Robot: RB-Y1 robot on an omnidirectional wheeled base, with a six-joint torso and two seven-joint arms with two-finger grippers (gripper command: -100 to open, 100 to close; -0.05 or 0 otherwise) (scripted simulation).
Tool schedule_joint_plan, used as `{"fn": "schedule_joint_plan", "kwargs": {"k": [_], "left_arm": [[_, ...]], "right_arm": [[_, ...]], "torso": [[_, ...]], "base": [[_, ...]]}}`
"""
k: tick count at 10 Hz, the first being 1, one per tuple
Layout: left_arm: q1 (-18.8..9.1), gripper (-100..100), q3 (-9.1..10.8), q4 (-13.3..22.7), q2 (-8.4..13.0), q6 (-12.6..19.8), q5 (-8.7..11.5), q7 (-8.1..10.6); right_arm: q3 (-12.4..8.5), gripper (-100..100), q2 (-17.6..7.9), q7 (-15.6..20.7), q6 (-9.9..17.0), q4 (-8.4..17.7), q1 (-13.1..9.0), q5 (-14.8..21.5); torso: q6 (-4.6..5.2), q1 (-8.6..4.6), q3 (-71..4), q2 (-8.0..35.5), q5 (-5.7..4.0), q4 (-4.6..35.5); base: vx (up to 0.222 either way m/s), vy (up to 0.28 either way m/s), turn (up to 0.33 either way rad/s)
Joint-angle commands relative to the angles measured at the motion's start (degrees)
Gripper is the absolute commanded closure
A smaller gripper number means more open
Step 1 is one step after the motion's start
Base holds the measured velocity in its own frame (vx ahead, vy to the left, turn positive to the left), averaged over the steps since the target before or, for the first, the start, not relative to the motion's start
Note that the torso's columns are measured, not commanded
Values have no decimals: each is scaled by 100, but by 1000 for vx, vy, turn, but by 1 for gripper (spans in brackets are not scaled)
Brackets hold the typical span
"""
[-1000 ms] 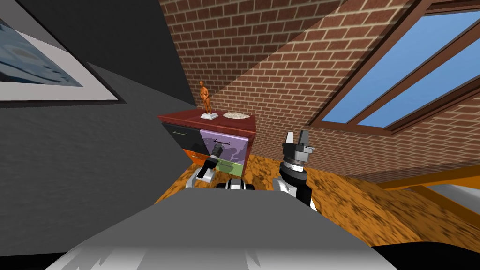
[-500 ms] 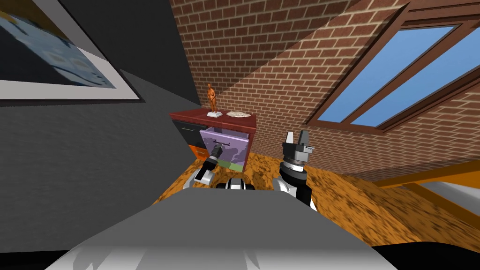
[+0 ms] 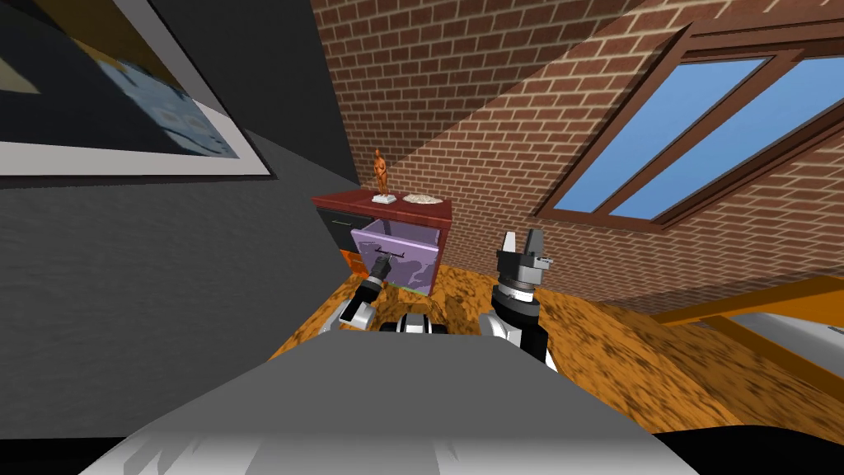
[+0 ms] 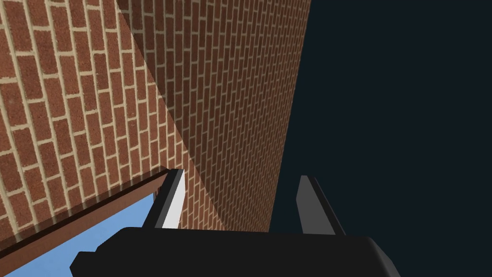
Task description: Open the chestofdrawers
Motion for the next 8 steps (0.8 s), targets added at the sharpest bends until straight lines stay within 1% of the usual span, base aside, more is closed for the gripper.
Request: {"fn": "schedule_joint_plan", "kwargs": {"k": [1, 8], "left_arm": [[87, -100, -6, -440, 93, 330, 21, 54], [289, -100, -20, -1466, 311, 1099, 71, 179]], "right_arm": [[0, 0, 0, 0, 0, 0, 1, 0], [0, 0, 0, 0, -1, -1, 1, 0]], "torso": [[2, -5, -18, -28, 1, -21], [4, 9, 0, -2, 10, -25]], "base": [[12, -7, 25], [20, -7, 12]]}}
